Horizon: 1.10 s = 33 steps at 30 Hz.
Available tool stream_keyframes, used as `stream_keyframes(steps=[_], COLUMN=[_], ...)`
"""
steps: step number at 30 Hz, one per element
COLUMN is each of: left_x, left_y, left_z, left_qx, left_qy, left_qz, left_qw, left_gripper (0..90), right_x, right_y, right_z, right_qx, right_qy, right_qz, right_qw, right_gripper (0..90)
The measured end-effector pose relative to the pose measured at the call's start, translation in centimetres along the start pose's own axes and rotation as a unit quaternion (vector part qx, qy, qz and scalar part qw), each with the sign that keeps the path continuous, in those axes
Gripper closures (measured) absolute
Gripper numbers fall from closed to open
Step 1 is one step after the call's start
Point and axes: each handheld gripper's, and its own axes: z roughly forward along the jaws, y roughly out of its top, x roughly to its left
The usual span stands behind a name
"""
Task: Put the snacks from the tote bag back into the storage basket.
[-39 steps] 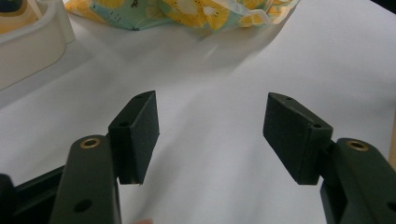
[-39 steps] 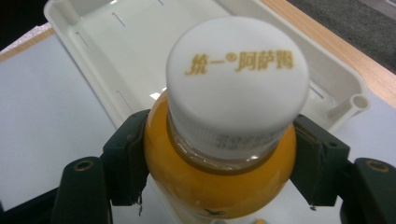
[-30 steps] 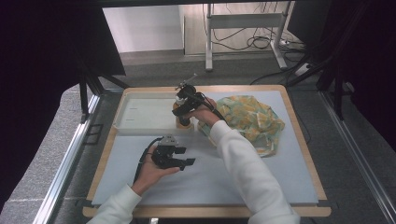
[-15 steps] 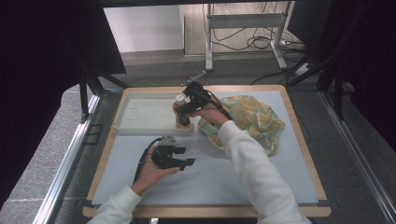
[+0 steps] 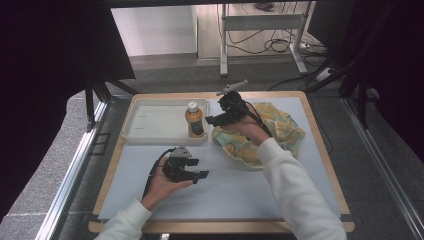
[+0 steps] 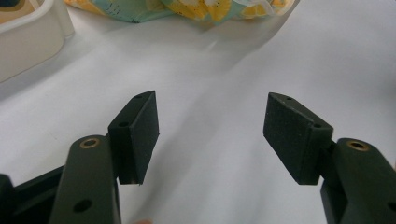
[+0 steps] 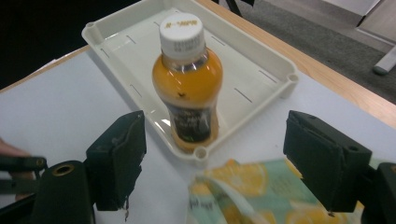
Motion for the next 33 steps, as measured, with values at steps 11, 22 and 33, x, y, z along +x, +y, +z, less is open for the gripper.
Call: stream_keyframes(steps=[11, 22, 33], left_x=[0.0, -0.1, 0.0], left_y=[-0.1, -0.2, -0.3], left_z=[0.0, 0.1, 0.1], left_qx=[-0.003, -0.002, -0.002], left_qy=[0.007, 0.012, 0.020], left_qz=[-0.002, 0.000, -0.004], left_qw=[1.0000, 0.9999, 0.9998], left_gripper=[35.4, 35.2, 35.1], right_x=[-0.8, -2.4, -3.3], right_y=[-5.3, -13.3, -21.2], right_z=[-6.7, -12.0, -13.1], right_qx=[-0.048, -0.063, -0.020], right_qy=[-0.007, -0.030, -0.058], right_qz=[0.012, 0.042, 0.073], right_qw=[0.9987, 0.9967, 0.9955], right_gripper=[24.0, 24.2, 24.2])
